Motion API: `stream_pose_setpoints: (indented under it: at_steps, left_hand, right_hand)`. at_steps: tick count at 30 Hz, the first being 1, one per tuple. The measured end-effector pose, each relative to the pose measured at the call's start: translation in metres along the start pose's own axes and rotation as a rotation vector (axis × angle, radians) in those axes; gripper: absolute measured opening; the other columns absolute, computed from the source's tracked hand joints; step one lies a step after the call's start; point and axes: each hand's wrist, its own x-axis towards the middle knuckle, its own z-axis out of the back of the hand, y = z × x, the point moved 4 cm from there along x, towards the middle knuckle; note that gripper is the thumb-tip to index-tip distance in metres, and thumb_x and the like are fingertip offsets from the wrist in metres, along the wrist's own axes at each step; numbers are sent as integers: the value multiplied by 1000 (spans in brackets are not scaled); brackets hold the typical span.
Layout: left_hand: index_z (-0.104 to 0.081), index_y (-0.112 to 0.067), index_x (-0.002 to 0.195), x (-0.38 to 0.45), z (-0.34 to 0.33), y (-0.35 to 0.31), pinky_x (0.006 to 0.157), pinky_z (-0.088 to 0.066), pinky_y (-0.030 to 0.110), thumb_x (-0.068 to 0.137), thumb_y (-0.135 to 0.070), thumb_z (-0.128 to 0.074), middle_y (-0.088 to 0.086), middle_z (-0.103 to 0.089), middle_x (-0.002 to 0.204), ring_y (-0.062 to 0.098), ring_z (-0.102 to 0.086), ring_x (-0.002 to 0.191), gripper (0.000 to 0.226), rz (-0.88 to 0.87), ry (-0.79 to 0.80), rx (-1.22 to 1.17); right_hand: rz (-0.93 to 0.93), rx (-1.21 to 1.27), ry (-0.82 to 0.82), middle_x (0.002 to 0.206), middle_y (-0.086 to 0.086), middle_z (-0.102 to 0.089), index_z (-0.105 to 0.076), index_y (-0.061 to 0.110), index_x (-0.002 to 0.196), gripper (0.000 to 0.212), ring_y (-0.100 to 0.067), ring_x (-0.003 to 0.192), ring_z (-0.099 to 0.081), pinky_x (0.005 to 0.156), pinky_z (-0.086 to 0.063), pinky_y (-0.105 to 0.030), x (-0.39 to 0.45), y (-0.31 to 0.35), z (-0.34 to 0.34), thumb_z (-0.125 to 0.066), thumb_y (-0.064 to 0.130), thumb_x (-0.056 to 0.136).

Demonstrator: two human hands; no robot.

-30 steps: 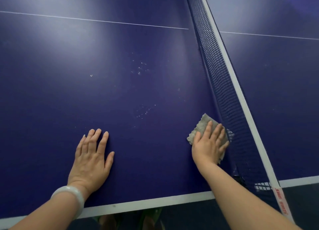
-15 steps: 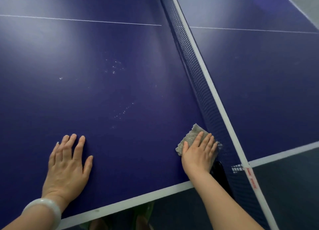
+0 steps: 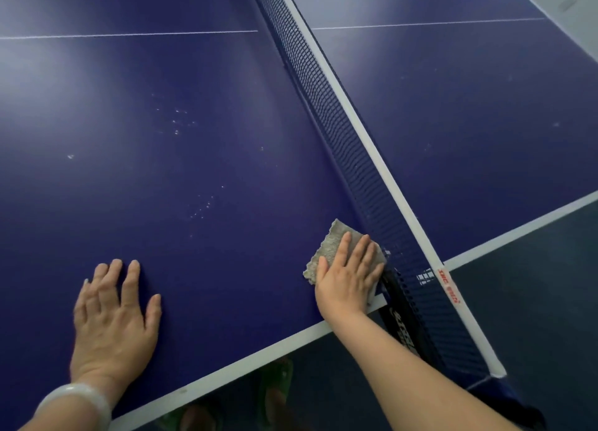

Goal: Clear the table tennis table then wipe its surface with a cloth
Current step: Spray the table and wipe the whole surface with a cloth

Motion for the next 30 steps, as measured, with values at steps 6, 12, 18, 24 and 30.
stream_pose_setpoints:
  at_steps: [6, 12, 18, 24, 30]
  left_hand:
    - [-33, -9, 147, 0, -2, 2, 119, 12, 30, 90, -52, -21, 18, -28, 152, 33, -17, 145, 72, -10, -18, 1]
    - [-33, -5, 146, -1, -7, 2, 121, 2, 41, 94, -46, -30, 21, -28, 150, 36, -18, 144, 66, -42, -20, 26]
    - [-52, 1, 134, 1, 8, -51, 116, -22, 47, 91, -31, -36, 21, -47, 137, 39, -38, 132, 56, -360, -56, -124]
    - [-29, -11, 151, 2, -17, -102, 120, -7, 40, 96, -45, -27, 11, -27, 155, 27, -18, 147, 64, -556, 73, 2]
    - [-25, -11, 152, -2, -22, -103, 119, -15, 47, 96, -44, -24, 13, -25, 157, 28, -16, 148, 65, -556, 55, 45]
  right_hand:
    - [-51, 42, -37, 160, -19, 11, 11, 14, 153, 71, -34, 148, 9, 118, 1, -58, 9, -1, 5, -22, 47, 100]
    - [47, 18, -79, 160, -18, 11, 11, 14, 153, 71, -33, 148, 12, 118, 3, -56, -22, -2, -12, -21, 48, 99]
    - [45, -7, -67, 161, -18, 9, 9, 15, 154, 74, -33, 148, 12, 118, 1, -57, -29, -3, -15, -7, 52, 93]
    - [2, -16, -53, 158, -23, -13, -13, 9, 155, 74, -39, 147, -11, 115, -19, -61, -51, -22, -20, -17, 50, 93]
    - [-76, 25, 47, 158, -27, 4, 11, 10, 152, 75, -42, 147, 1, 112, -25, -63, -59, -21, -17, -25, 47, 98]
